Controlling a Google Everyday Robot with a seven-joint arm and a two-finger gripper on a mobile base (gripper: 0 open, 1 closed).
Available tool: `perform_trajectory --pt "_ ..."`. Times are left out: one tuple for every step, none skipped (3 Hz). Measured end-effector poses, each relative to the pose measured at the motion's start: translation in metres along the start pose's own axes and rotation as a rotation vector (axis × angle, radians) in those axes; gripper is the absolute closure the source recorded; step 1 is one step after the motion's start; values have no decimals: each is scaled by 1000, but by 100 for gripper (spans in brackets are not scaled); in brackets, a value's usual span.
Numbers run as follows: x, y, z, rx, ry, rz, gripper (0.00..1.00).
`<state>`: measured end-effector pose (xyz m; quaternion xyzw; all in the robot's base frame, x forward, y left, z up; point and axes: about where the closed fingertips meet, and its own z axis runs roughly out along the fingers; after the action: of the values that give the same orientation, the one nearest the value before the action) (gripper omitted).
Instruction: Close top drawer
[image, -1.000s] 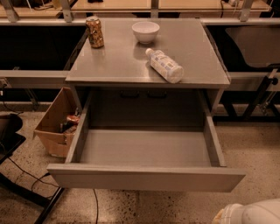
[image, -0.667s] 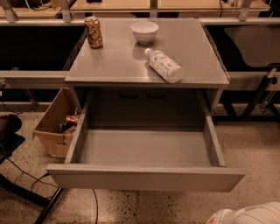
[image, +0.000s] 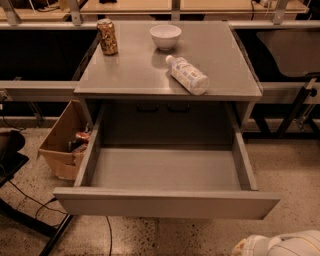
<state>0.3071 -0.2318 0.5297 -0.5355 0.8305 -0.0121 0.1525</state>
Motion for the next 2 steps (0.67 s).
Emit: perform_trajectory --pt "-13 -48 -11 112 -18 -83 100" --pt "-32 -91 -16 196 -46 -151 100"
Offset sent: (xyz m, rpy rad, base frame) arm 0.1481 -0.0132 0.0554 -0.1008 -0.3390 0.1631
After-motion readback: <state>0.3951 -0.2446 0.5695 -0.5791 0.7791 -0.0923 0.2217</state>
